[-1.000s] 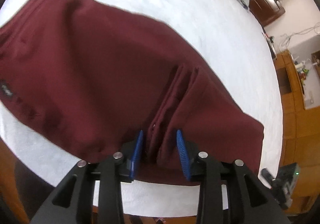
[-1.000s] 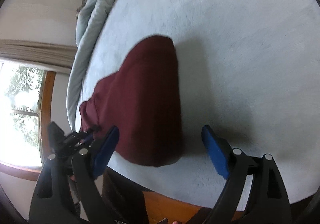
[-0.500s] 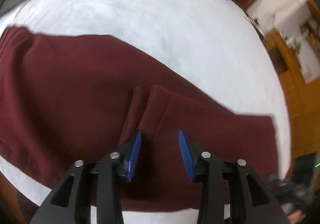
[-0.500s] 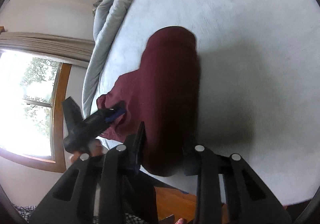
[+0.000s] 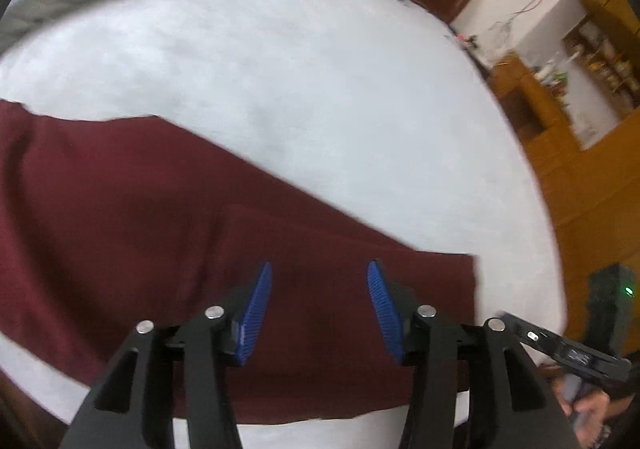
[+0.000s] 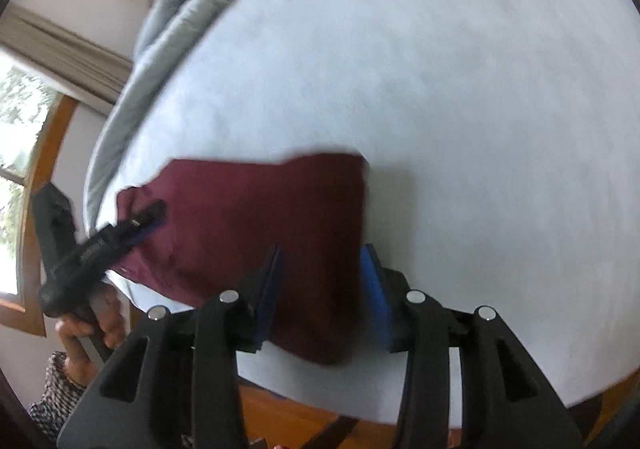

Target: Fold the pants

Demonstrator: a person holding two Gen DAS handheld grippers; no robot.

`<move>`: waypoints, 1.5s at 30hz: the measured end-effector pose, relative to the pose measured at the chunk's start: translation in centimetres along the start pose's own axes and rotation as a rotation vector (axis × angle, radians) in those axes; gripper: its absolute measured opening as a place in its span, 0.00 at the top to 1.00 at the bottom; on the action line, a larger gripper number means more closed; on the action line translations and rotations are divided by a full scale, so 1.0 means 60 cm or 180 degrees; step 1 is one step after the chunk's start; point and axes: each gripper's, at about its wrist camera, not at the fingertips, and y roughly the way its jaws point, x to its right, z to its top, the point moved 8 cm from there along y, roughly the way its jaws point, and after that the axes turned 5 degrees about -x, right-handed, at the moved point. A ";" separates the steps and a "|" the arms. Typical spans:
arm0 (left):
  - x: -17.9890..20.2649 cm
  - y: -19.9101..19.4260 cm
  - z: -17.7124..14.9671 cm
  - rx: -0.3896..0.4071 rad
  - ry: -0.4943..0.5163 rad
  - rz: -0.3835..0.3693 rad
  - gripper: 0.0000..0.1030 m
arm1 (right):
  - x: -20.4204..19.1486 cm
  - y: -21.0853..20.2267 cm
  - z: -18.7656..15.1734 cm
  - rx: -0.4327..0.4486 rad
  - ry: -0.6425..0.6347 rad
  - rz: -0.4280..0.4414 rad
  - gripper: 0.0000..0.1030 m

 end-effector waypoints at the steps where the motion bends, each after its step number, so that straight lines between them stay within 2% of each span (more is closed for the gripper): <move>1: 0.008 0.012 0.001 -0.0066 -0.0017 -0.0071 0.50 | -0.006 0.006 0.010 -0.0012 -0.0006 0.0029 0.60; 3: 0.015 0.036 0.004 -0.0159 0.0019 -0.0054 0.50 | -0.022 0.029 0.036 -0.0052 -0.0005 0.0170 0.61; 5: -0.002 0.056 0.002 -0.0236 0.0009 0.0057 0.50 | -0.017 0.062 0.051 -0.0130 0.0048 0.0077 0.62; 6: -0.022 0.073 -0.007 -0.0348 -0.0030 0.0117 0.52 | -0.004 0.080 0.053 -0.0174 0.0098 -0.0017 0.66; 10: -0.044 0.080 -0.008 -0.0410 -0.0082 -0.0024 0.54 | 0.027 0.110 0.054 -0.0243 0.0408 0.0063 0.73; 11: -0.045 0.073 -0.006 -0.0425 -0.0109 -0.0032 0.54 | 0.027 0.105 0.054 -0.0239 0.0408 0.0085 0.73; 13: -0.041 0.064 -0.005 -0.0407 -0.0143 -0.0035 0.50 | 0.015 0.085 0.054 -0.0158 0.0355 0.0122 0.65; 14: -0.038 0.062 -0.012 -0.0383 -0.0133 -0.0001 0.46 | 0.008 0.075 0.052 -0.0112 0.0344 0.0097 0.51; 15: -0.037 0.054 -0.015 -0.0338 -0.0120 0.0038 0.44 | 0.003 0.060 0.046 -0.0050 0.0303 0.0019 0.43; 18: -0.037 0.043 -0.037 -0.0329 -0.0114 0.0060 0.44 | -0.009 0.036 0.019 0.0036 0.0136 -0.0069 0.51; 20: -0.039 0.045 -0.045 -0.0330 -0.0078 0.0075 0.44 | -0.022 0.036 0.000 0.0046 0.0135 -0.0030 0.51; 25: -0.043 0.058 -0.057 -0.0320 0.0106 0.0113 0.43 | 0.002 0.104 -0.047 -0.0206 0.0213 -0.0189 0.53; 27: -0.038 0.059 -0.053 -0.0363 0.0123 0.0074 0.38 | 0.008 0.112 -0.047 -0.0196 0.0259 -0.0165 0.54; 30: -0.034 0.043 -0.048 -0.0370 0.0072 0.0036 0.38 | -0.002 0.095 -0.044 -0.0179 0.0227 -0.0149 0.53; 33: -0.049 -0.001 -0.050 -0.0262 -0.0045 0.0073 0.35 | -0.016 0.055 -0.042 -0.0012 0.0231 0.0033 0.48; 35: -0.071 -0.044 -0.056 -0.0157 -0.0120 -0.0009 0.26 | -0.036 0.036 -0.046 0.0022 0.0112 0.0058 0.47; 38: -0.149 -0.108 -0.067 -0.0004 -0.0301 0.0156 0.25 | -0.055 0.033 -0.056 0.0005 -0.0173 -0.0264 0.43; 40: -0.228 -0.141 -0.078 0.0003 -0.0569 0.0330 0.24 | -0.062 0.045 -0.060 -0.0050 -0.0305 -0.0462 0.43; 43: -0.346 -0.182 -0.094 0.0072 -0.1003 0.0560 0.24 | -0.074 0.063 -0.059 -0.0131 -0.0314 -0.0413 0.40; 45: -0.404 -0.202 -0.104 0.0128 -0.1303 0.0563 0.24 | -0.078 0.079 -0.059 -0.0192 -0.0271 -0.0377 0.38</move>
